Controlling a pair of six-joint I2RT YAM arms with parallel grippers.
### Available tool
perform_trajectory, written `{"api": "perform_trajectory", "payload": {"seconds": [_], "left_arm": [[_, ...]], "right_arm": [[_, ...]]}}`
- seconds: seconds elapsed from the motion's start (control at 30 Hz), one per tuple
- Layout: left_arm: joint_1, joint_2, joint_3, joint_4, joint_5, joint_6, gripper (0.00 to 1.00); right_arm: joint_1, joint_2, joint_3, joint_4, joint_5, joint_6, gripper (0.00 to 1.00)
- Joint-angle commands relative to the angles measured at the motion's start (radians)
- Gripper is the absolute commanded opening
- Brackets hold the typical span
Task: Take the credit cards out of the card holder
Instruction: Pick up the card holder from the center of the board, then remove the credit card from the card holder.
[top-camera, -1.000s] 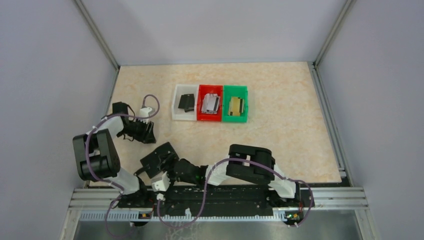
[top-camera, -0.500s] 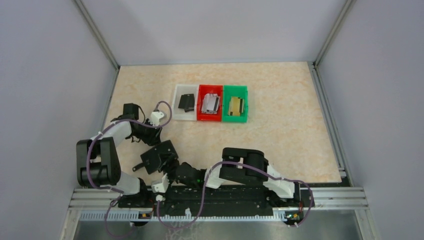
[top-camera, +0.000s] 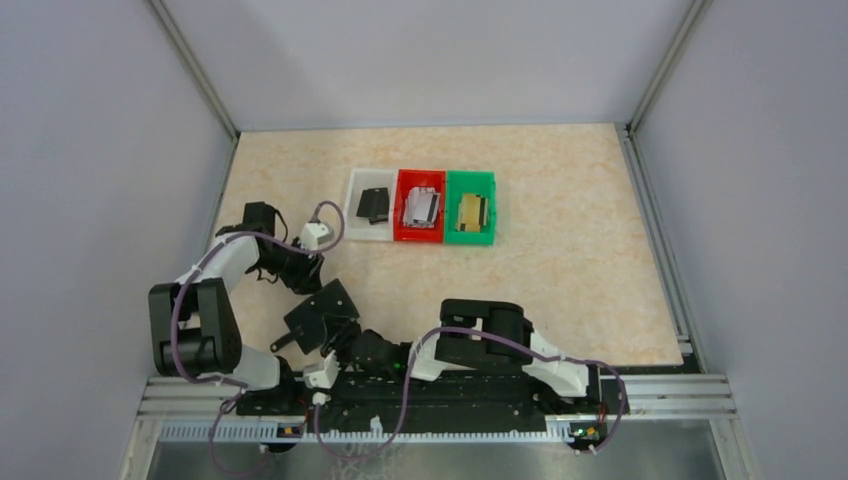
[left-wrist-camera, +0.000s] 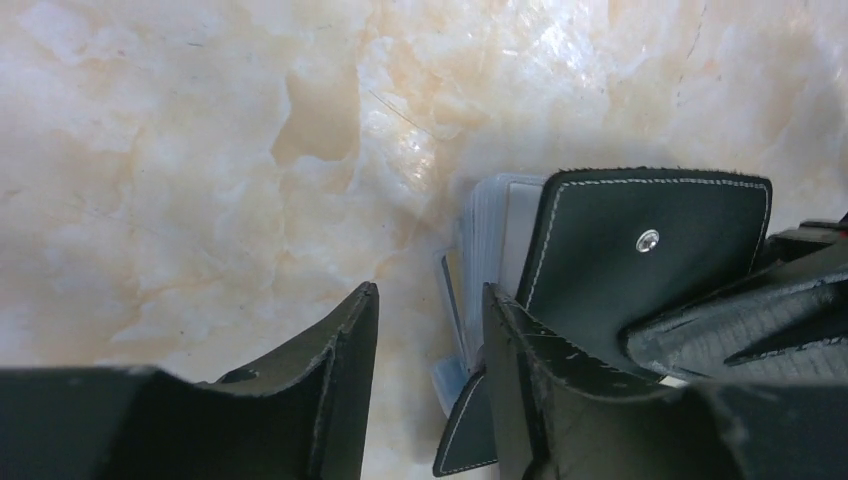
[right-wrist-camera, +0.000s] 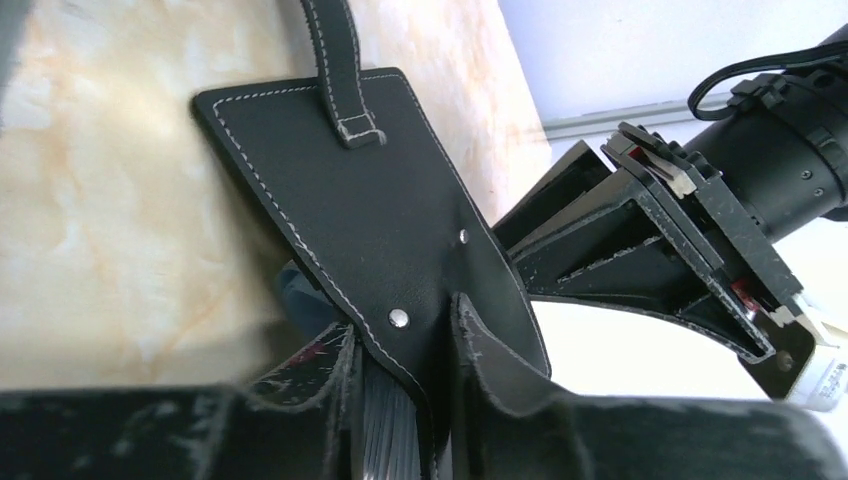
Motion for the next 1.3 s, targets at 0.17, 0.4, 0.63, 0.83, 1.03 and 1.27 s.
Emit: {"api": "perform_trajectory", "payload": {"seconds": [0.17,0.4,0.63,0.83,1.03,1.27], "left_arm": [[0.060,-0.101,0.287,-0.028,0.156,-0.158,0.99],[0.084,-0.233,0.478,-0.013,0.415,-0.219,0.99],[0.087,-0.315,0.549,-0.060,0.633,-0.198,0.99],[0.086,-0.400,0.507,-0.130,0.810,-0.162,0.99],[0.085,-0.474,0.408,-0.139,0.857,-0.183,0.97],[0.083,-0.484,0.454,-0.417,0.912,0.040,0.93]], "right_arm": [[-0.016,-0.313,-0.038,0.053,0.167,0.229,0.00],[-0.156,-0.702,-0.125,-0.263,0.001,1.001,0.00],[-0.467,-1.008,-0.290,-0.234,-0.361,1.748,0.00],[-0.565,-1.052,-0.336,-0.071,-0.586,2.047,0.00],[-0.565,-0.919,-0.258,0.124,-0.763,2.282,0.00],[-0.559,-0.823,-0.202,0.172,-0.811,2.369,0.00]]}}
